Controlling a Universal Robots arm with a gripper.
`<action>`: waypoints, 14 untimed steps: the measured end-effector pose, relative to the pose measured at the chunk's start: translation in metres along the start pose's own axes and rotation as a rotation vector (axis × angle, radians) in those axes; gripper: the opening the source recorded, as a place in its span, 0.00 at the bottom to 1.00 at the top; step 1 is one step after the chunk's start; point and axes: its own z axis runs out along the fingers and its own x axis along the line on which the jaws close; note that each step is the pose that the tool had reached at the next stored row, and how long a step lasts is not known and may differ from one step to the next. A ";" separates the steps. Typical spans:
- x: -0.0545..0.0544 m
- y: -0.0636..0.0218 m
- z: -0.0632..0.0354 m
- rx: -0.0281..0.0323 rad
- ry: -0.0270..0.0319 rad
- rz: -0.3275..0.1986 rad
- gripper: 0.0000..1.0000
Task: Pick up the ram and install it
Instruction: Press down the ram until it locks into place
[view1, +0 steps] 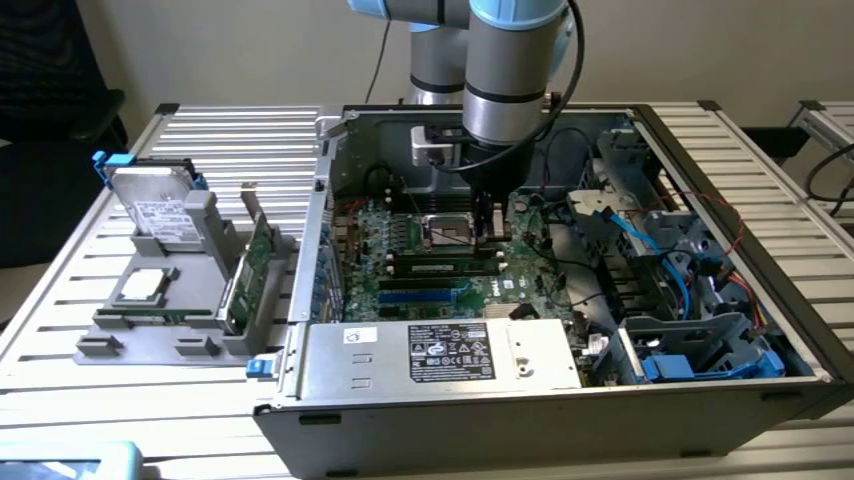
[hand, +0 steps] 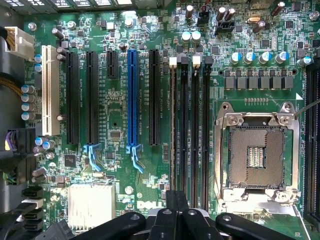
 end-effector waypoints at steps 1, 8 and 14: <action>0.000 0.0000 0.0000 0.0000 0.0001 0.000 0.11; 0.000 0.0000 0.0000 0.0000 0.0000 0.000 0.11; 0.000 0.0000 0.0000 0.0001 0.0000 0.000 0.11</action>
